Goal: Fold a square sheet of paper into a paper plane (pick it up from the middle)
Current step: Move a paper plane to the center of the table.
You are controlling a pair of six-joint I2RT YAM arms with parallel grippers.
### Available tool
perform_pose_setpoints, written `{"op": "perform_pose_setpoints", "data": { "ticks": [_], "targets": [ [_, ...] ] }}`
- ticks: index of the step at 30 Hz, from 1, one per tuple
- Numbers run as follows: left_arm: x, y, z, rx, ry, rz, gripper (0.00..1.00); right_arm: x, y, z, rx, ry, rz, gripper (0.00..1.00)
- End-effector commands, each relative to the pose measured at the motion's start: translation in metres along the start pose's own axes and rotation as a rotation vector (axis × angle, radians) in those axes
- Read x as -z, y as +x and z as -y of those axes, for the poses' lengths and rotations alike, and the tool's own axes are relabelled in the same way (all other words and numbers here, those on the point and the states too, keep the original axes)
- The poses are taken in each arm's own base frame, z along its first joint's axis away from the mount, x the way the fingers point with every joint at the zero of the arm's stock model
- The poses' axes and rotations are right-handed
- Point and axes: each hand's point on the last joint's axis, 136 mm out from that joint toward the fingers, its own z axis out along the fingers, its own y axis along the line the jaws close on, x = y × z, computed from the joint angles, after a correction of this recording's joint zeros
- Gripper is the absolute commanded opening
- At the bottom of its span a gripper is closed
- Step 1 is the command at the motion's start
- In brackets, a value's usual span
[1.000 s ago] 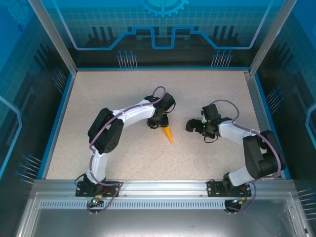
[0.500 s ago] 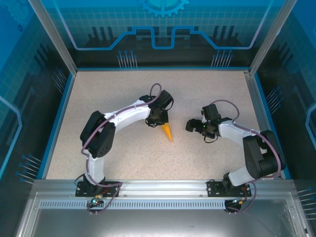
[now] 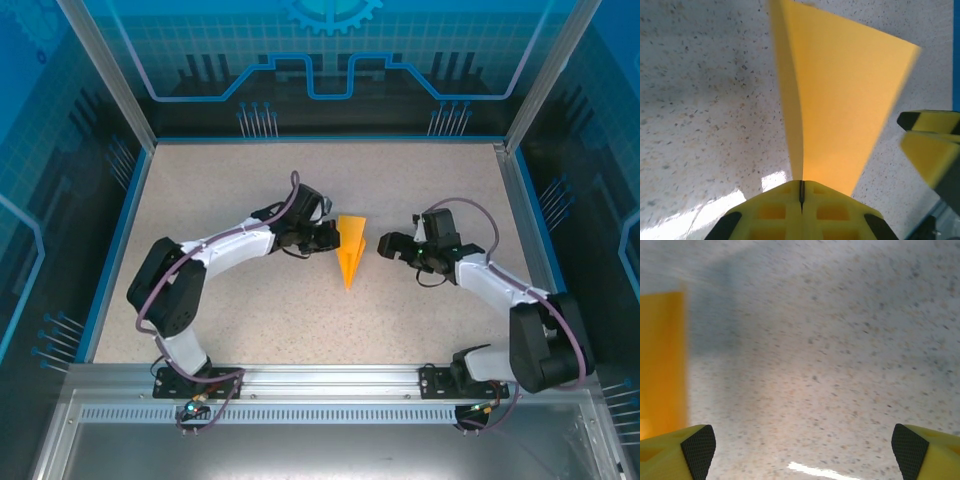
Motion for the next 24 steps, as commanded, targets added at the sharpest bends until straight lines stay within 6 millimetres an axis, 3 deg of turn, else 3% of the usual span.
{"op": "perform_pose_setpoints", "data": {
  "ticks": [1,9,15,24],
  "targets": [
    [-0.012,-0.003,0.022,0.008,0.185,-0.012,0.00,0.004,0.002,-0.020,-0.007,-0.106,-0.007,0.92],
    [-0.031,0.004,-0.010,0.091,0.155,-0.028,0.00,-0.009,0.020,-0.075,0.059,-0.201,-0.094,0.74],
    [-0.039,0.013,-0.031,0.124,0.114,-0.046,0.00,-0.034,0.030,-0.097,0.068,-0.232,-0.159,0.64],
    [-0.046,0.023,-0.053,0.136,0.049,-0.059,0.00,-0.067,0.041,-0.092,0.049,-0.178,-0.238,0.61]
  ]
}}
